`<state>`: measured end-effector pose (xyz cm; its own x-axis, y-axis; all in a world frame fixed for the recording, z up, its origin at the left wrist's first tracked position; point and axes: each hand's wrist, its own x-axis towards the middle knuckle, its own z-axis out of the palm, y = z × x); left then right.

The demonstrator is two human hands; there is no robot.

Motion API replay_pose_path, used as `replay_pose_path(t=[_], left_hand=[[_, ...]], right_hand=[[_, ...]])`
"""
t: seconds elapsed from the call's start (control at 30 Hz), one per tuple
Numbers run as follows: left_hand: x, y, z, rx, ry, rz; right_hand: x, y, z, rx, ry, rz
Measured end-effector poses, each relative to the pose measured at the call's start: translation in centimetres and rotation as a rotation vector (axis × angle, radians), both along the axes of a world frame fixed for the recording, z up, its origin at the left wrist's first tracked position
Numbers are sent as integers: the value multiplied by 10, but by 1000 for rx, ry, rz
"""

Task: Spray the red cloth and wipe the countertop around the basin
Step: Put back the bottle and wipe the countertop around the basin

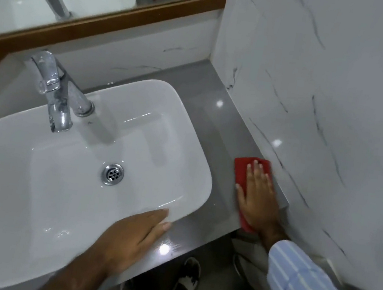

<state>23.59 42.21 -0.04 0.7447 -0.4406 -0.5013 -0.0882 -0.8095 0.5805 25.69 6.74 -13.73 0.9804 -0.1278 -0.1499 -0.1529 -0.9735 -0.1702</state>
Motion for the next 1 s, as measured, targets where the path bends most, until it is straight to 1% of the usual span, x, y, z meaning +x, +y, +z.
replay_pose_path(t=[0.1,0.17,0.37,0.43,0.53,0.57,0.63,0.7,0.73,0.8,0.9,0.97,1.0], left_hand=[[-29,72,5,162,0,116],[-37,100,8,220,5,162],[-41,102,4,260,-70,81],[-42,103,5,219,-96,76],[-49,109,3,172,-148,74],[-51,109,1,187,-185,61],[-58,121,0,264,-248,35],[-65,140,-2,341,-295,19],[-69,152,-3,371,-317,17],[-74,170,-5,416,-344,11],[-75,178,-9,426,-385,9],[-75,178,-10,427,-384,10],[-74,179,-11,426,-379,9]], right_hand=[[-1,19,1,-25,-27,-193],[-13,52,0,-39,-55,-233],[-73,178,1,67,-84,-160],[-84,189,-1,93,-91,-128],[-84,167,-4,62,-90,-60],[-81,156,-5,38,-92,-92],[-78,157,-7,19,-98,-241],[-82,182,-4,30,-94,-374],[-88,202,-2,38,-94,-387],[-108,244,-1,40,-121,-322],[-150,311,-9,96,-179,-107],[-170,340,-13,134,-153,17],[-172,340,-13,149,-144,62]])
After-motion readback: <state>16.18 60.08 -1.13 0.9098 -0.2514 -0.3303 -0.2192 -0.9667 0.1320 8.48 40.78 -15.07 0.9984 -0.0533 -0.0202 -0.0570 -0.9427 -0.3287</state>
